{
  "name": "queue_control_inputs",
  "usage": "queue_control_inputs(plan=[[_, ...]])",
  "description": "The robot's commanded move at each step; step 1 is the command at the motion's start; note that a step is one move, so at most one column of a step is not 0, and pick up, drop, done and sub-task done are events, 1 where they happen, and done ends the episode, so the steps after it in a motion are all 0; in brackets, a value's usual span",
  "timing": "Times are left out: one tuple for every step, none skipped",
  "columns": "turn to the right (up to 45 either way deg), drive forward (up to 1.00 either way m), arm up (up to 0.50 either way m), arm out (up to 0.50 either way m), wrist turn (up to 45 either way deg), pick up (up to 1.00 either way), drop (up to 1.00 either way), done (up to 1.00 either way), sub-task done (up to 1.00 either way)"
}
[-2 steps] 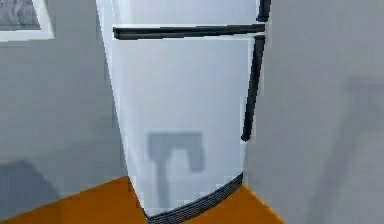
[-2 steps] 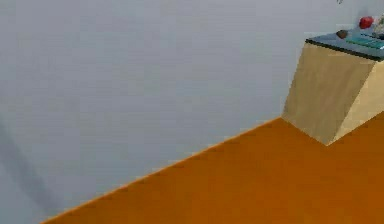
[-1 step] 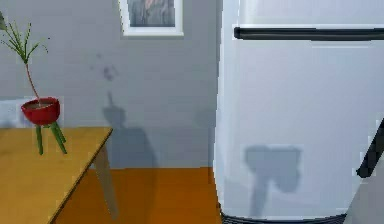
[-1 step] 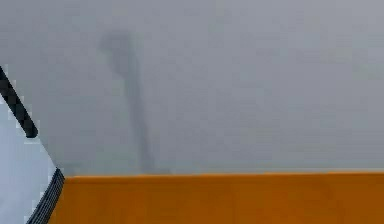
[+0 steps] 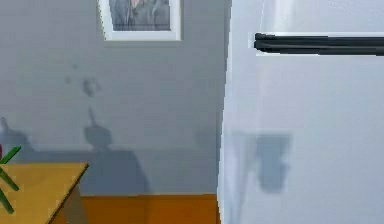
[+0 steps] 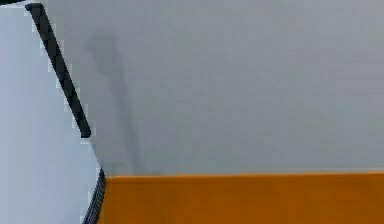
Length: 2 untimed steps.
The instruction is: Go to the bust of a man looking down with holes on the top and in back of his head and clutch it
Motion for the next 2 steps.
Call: queue_control_inputs(plan=[[-45.0, 0.0, 0.0, 0.0, 0.0, 0.0, 0.0, 0.0, 0.0], [-45.0, 0.0, 0.0, 0.0, 0.0, 0.0, 0.0, 0.0, 0.0]])
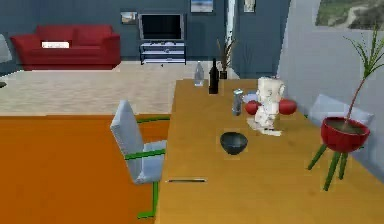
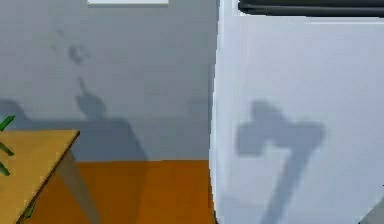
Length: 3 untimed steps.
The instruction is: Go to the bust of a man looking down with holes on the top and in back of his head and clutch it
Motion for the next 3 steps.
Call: queue_control_inputs(plan=[[-45.0, 0.0, 0.0, 0.0, 0.0, 0.0, 0.0, 0.0, 0.0], [-21.0, 0.0, 0.0, 0.0, 0.0, 0.0, 0.0, 0.0, 0.0], [45.0, 0.0, 0.0, 0.0, 0.0, 0.0, 0.0, 0.0, 0.0]])
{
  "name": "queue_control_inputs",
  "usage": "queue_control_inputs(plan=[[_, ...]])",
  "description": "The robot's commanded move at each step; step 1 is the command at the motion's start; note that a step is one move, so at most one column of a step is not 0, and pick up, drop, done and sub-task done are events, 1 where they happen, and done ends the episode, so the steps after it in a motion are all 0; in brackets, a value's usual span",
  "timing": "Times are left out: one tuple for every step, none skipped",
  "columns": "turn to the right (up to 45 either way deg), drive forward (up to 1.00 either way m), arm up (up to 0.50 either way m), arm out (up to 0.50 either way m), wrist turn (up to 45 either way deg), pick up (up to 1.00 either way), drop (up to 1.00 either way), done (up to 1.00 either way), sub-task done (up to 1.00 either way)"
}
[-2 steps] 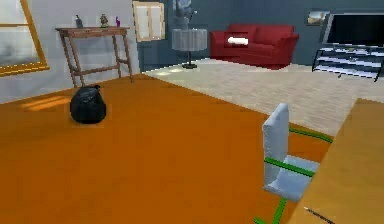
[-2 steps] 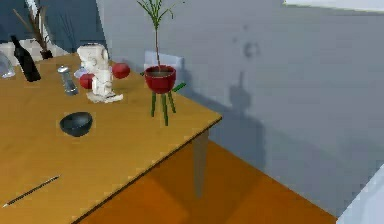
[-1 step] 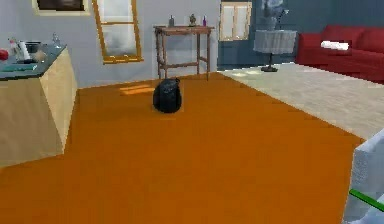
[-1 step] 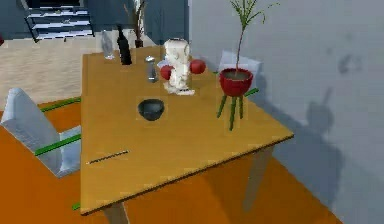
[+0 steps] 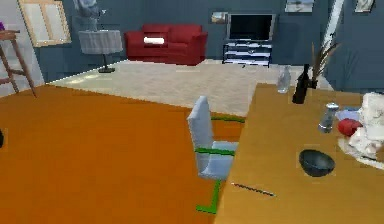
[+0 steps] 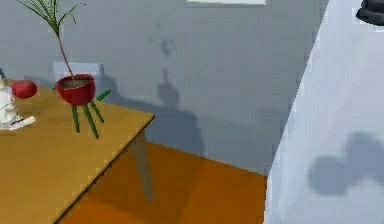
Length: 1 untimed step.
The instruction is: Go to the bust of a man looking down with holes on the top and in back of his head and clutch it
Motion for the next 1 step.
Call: queue_control_inputs(plan=[[45.0, 0.0, 0.0, 0.0, 0.0, 0.0, 0.0, 0.0, 0.0]])
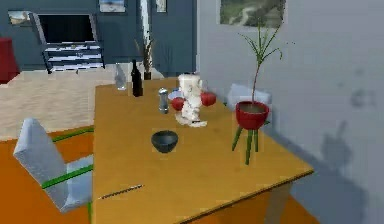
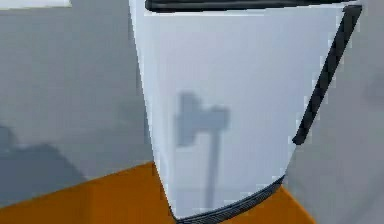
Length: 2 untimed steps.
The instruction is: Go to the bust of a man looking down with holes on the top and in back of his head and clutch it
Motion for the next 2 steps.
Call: queue_control_inputs(plan=[[45.0, 0.0, 0.0, 0.0, 0.0, 0.0, 0.0, 0.0, 0.0], [3.0, 0.0, 0.0, 0.0, 0.0, 0.0, 0.0, 0.0, 0.0]])
